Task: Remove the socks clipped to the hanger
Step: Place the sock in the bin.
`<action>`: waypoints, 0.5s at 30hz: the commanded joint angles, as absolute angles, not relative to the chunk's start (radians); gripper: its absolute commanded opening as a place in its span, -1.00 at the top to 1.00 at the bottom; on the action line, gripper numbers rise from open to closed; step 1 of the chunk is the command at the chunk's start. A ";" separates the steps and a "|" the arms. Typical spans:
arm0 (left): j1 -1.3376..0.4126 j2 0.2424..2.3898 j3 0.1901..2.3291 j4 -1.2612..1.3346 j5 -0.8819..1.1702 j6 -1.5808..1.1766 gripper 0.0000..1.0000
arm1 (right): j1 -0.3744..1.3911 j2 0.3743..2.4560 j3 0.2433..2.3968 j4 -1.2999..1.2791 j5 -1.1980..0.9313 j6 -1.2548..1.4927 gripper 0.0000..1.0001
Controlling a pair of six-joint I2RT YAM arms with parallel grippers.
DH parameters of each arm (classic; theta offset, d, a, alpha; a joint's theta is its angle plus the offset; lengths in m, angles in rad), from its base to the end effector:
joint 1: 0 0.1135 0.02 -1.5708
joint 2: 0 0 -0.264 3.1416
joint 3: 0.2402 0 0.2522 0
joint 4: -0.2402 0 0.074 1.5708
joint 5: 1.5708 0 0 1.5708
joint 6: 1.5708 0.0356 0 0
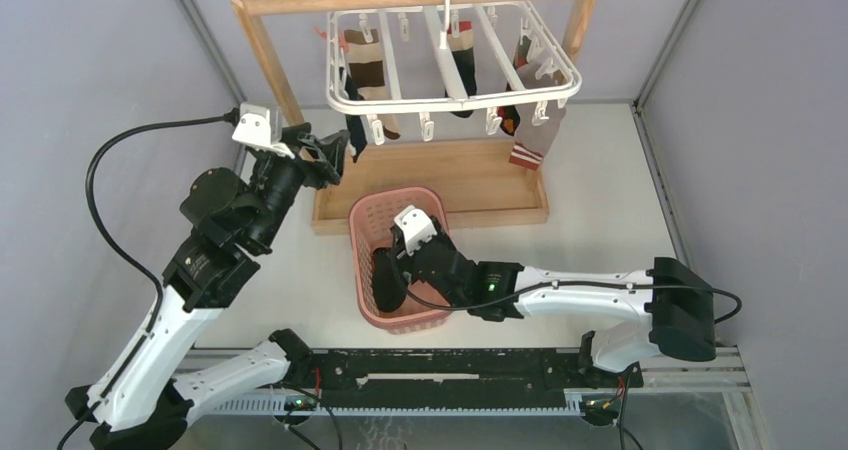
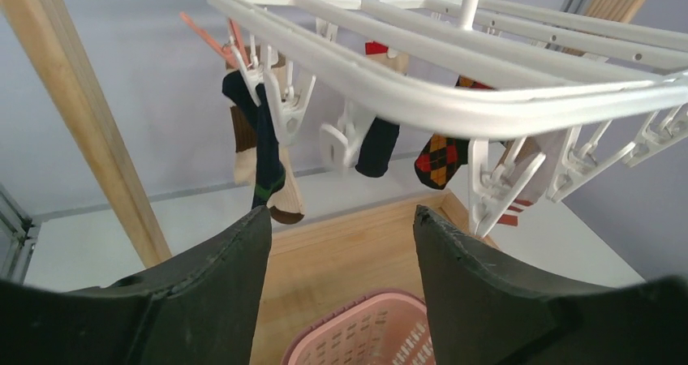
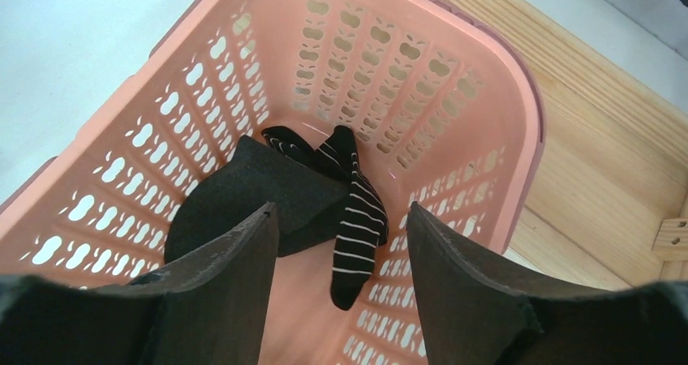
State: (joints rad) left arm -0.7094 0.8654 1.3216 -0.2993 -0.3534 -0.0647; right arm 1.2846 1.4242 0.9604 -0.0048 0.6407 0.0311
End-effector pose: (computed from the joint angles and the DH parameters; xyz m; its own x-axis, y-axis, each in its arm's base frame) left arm 0.1206 -0.0873 0.4931 0.0956 -0.1620 -0.9822 0.3587 0.9260 -0.1178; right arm 0.1104 0.2999 0.2724 -0.1467 -0.4101 -0.9002 -0.6142 0.7511 -0.2421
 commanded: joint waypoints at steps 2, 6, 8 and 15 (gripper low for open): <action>-0.709 0.790 1.219 -0.221 -0.392 -0.086 -0.46 | 1.244 1.324 0.950 0.005 0.585 0.094 -0.35; -0.709 0.760 1.152 -0.194 -0.434 -0.090 -0.53 | 1.213 1.266 0.925 -0.018 0.547 0.128 -0.43; -0.710 0.761 1.130 -0.190 -0.452 -0.093 -0.54 | 1.200 1.239 0.913 -0.031 0.534 0.140 -0.46; -0.709 0.769 1.029 -0.145 -0.507 -0.122 -0.99 | 1.168 1.157 0.873 -0.053 0.504 0.180 -0.73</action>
State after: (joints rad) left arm -0.7094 0.7624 1.0859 -0.2161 -0.4614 -0.0967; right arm 1.1812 1.2030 0.8875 -0.0437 0.5327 0.1310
